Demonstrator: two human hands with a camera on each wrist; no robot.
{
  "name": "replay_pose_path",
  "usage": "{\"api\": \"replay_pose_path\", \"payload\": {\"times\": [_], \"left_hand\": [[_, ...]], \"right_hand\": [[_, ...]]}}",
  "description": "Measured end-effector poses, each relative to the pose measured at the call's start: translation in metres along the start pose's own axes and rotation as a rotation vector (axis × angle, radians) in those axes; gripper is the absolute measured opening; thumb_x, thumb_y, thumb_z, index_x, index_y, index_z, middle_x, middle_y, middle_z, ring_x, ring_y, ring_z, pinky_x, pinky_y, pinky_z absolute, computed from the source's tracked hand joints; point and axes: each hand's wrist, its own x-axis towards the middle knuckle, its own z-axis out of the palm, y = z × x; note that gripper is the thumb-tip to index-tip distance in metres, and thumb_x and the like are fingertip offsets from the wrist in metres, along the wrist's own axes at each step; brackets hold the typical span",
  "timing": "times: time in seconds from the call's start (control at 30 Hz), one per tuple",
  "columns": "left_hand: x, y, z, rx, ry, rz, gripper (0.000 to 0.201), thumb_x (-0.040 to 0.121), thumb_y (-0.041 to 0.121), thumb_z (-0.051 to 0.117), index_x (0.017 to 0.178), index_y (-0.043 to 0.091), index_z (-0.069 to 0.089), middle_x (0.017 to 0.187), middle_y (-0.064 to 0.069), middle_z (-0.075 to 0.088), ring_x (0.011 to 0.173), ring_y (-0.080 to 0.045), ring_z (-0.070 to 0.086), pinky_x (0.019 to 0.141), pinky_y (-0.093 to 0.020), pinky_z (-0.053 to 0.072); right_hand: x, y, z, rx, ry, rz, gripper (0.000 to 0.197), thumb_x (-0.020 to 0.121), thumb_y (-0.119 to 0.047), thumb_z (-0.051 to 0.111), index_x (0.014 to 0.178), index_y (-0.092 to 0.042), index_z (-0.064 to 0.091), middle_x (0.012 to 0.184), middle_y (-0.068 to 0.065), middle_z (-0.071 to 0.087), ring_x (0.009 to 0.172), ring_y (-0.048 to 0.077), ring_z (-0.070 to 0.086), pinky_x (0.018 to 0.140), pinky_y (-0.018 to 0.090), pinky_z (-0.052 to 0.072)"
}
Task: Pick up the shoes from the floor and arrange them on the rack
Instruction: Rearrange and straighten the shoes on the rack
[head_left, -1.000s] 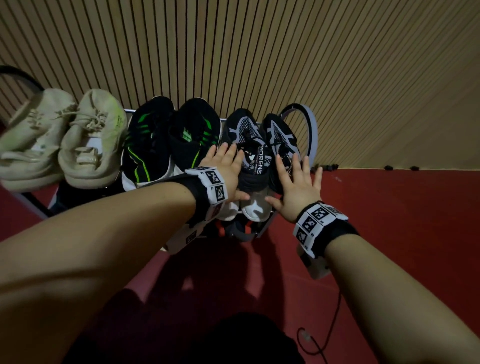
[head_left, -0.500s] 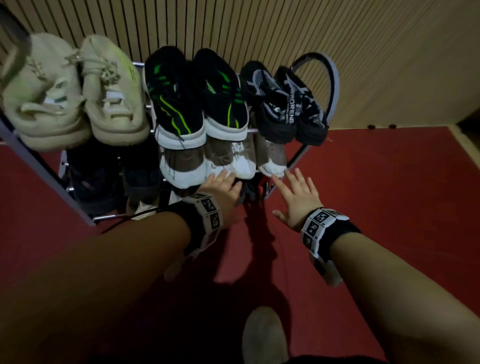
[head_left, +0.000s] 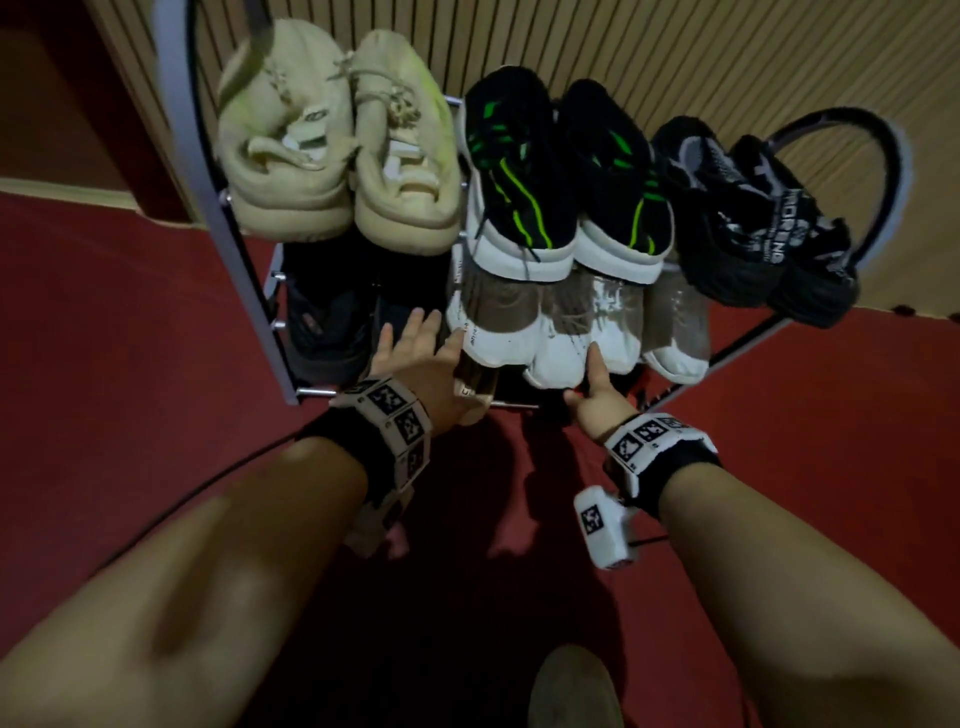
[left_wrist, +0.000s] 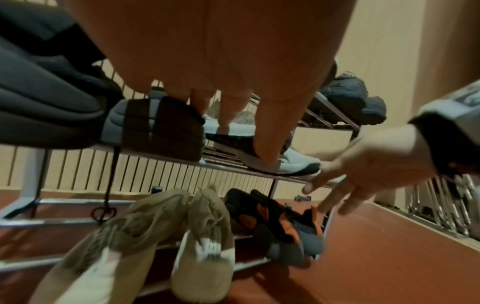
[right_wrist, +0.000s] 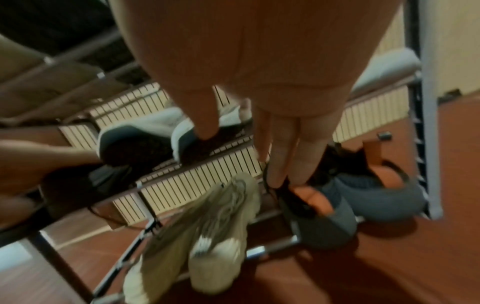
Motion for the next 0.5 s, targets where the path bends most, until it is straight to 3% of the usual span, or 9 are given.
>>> {"api": "replay_pose_path", "payload": {"times": [0.07,0.13,0.2,0.3,0.4,0.5], "left_hand": [[-0.001,-0.001,0.004,0.016,0.015,0.001,0.079,0.086,0.054,0.050,0.149,0.020,0.016,0.158,-0.007,0.003,0.146,-0.024,-0.004,0.116,-0.047,-0.004],[0.000,0.001,0.005,0.010,0.030,-0.001,0.079,0.085,0.050,0.054,0.148,0.018,0.019,0.158,-0.008,0.004,0.146,-0.025,-0.002,0.116,-0.046,-0.003],[0.001,0.004,0.001,-0.035,0.055,0.003,0.075,0.085,0.045,0.056,0.147,0.018,0.024,0.158,-0.007,0.006,0.146,-0.026,0.000,0.116,-0.045,-0.002],[-0.001,0.001,-0.007,-0.100,0.047,0.005,0.069,0.087,0.043,0.055,0.146,0.022,0.025,0.158,-0.007,0.004,0.146,-0.027,-0.003,0.116,-0.042,-0.004],[-0.007,-0.015,-0.012,-0.124,0.034,-0.061,0.075,0.088,0.041,0.055,0.149,0.024,0.016,0.158,-0.006,-0.003,0.145,-0.026,-0.011,0.116,-0.038,-0.008],[-0.016,-0.036,-0.017,-0.124,0.093,-0.139,0.084,0.089,0.034,0.056,0.150,0.022,0.000,0.157,-0.009,-0.007,0.144,-0.028,-0.012,0.116,-0.036,-0.008]], "right_hand": [[0.003,0.006,-0.006,0.016,0.000,-0.044,0.078,0.094,-0.019,0.053,0.151,-0.026,0.001,0.151,0.007,0.033,0.129,0.026,0.043,0.100,0.028,0.037],[0.004,0.007,-0.016,0.043,0.010,-0.127,0.077,0.090,-0.017,0.059,0.150,-0.025,0.012,0.143,0.007,0.045,0.117,0.019,0.049,0.091,0.026,0.040],[0.001,-0.002,-0.023,0.001,0.050,-0.170,0.075,0.089,-0.016,0.060,0.149,-0.021,0.017,0.136,0.008,0.049,0.115,0.021,0.052,0.091,0.027,0.041],[-0.010,-0.031,-0.024,-0.258,0.163,-0.228,0.072,0.088,-0.028,0.059,0.148,-0.018,0.020,0.141,0.016,0.039,0.125,0.032,0.044,0.100,0.035,0.038],[-0.028,-0.068,-0.006,-0.547,0.237,-0.378,0.063,0.089,-0.037,0.055,0.143,-0.018,0.029,0.138,0.015,0.036,0.128,0.032,0.033,0.105,0.038,0.028],[-0.033,-0.102,0.020,-0.750,0.164,-0.498,0.077,0.086,-0.048,0.054,0.149,-0.027,0.014,0.139,0.013,0.036,0.129,0.031,0.032,0.106,0.040,0.021]]}}
